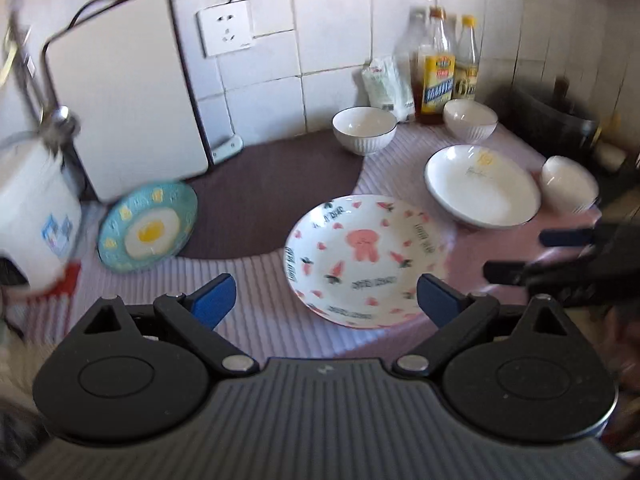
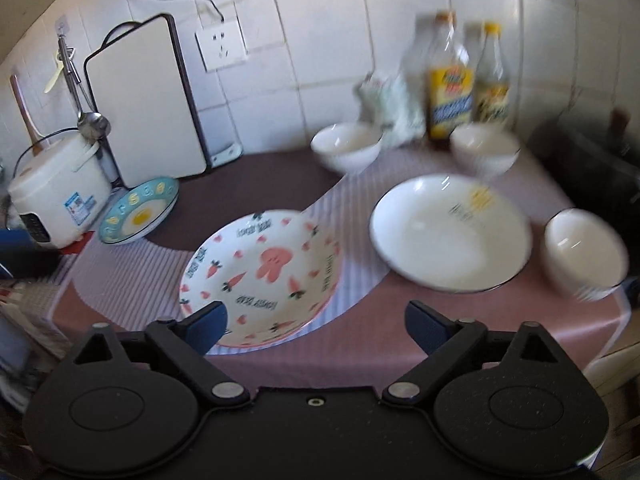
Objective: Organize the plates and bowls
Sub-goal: 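Move both tools toward the rim of the pink-bunny plate, then close the left gripper on the bunny plate rim while the right gripper also grips it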
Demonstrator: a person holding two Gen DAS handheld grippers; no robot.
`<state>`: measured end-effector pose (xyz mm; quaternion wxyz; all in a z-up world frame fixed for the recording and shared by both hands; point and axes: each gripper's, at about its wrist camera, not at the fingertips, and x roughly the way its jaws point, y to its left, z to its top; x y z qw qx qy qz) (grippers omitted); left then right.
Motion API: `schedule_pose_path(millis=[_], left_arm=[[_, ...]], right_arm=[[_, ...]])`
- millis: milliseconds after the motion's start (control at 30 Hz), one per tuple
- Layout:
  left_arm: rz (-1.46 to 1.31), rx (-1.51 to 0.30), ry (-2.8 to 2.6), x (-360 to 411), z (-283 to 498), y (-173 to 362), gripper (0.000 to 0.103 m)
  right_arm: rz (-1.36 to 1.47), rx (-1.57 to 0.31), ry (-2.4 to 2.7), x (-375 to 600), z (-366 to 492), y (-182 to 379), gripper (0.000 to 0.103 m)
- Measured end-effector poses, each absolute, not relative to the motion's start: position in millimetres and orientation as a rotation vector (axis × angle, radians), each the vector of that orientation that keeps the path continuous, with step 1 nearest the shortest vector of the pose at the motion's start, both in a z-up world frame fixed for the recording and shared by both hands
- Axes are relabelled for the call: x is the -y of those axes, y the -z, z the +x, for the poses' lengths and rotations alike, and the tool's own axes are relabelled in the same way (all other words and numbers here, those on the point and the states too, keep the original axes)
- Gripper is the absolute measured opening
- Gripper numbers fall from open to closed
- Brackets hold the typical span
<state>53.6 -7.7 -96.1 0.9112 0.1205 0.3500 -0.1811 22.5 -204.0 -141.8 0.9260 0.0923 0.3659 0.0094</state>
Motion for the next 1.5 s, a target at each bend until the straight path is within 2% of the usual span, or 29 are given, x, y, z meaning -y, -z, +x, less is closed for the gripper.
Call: schedule_pose_path(millis=[167,333,400,433,500,567,633,667,700,767,800,833,900,967,1200,1500], left_arm=[[0.214,-0.786,0.379,10,85,138,0.098],[0.069,-0.875,0.303,-5,125,175,0.097],[0.062,-0.889,0.291,-8,136,188,0.094],[0.068,-0.895,0.291,-8,141,194,0.091],[0.100,-0.911,0.322,-6,149,204,0.072],[0.149,-0.936,0.323,0,157,213,0.064],[0.136,-0.964,0.329,2,163,219,0.062],[0.118,-0.982,0.332,2,167,222,0.059],[0.099,-1.003,0.336,1,170,226,0.048],[0.048,-1.021,0.329,-2,175,229,0.032],[0.012,-1.023,0.318,-3,175,228,0.023],[-0.015,-1.029,0.319,-4,176,228,0.021],[-0.013,-1.022,0.312,-4,176,230,0.020],[-0.018,-1.017,0.315,-4,175,232,0.020],[-0.109,-1.037,0.313,-9,182,237,0.021],[-0.090,-1.105,0.302,-7,192,222,0.020]], right_arm=[[0.212,-0.768,-0.072,206,45,171,0.096],[0.211,-0.761,-0.101,207,63,198,0.088],[0.231,-0.755,-0.114,209,69,208,0.085],[0.233,-0.755,-0.116,209,71,212,0.081],[0.237,-0.756,-0.113,210,77,221,0.078],[0.248,-0.771,-0.105,212,85,229,0.074],[0.259,-0.793,-0.097,214,92,237,0.074],[0.263,-0.801,-0.096,214,95,240,0.074],[0.269,-0.803,-0.099,215,96,241,0.072],[0.285,-0.802,-0.112,217,99,244,0.059],[0.299,-0.806,-0.126,218,100,244,0.037],[0.321,-0.816,-0.134,219,102,244,0.027],[0.333,-0.837,-0.098,220,106,243,0.020],[0.343,-0.840,-0.098,222,108,244,0.019],[0.437,-0.838,-0.131,232,116,256,0.021],[0.337,-0.845,-0.185,229,121,241,0.022]])
